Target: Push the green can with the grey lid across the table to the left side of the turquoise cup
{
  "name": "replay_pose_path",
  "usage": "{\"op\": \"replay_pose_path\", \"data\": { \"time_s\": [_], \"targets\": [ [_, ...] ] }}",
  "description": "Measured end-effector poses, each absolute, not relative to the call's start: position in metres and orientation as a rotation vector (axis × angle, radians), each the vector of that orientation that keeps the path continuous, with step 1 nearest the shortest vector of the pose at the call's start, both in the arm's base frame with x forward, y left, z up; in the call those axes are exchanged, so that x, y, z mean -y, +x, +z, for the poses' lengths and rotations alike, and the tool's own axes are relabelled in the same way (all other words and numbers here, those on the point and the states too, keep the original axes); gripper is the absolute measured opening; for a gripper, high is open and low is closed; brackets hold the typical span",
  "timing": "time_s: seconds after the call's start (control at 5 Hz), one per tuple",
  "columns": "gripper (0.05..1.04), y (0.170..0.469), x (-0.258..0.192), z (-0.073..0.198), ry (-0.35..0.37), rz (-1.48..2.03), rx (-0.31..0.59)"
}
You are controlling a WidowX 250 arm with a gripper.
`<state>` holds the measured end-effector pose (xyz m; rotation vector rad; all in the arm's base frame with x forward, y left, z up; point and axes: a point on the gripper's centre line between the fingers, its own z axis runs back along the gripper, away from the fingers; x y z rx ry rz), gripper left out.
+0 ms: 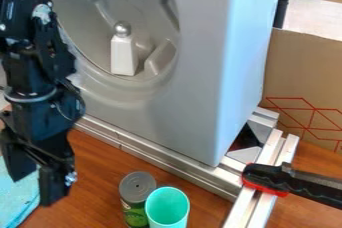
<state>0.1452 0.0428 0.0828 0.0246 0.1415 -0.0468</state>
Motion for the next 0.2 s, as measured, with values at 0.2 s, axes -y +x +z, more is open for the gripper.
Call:
{"op": "replay_pose_path", "data": {
  "time_s": [0.2],
  "targets": [
    [1.001, 0.1459, -0.0377, 0.0822, 0.041, -0.02, -0.138]
  ]
}}
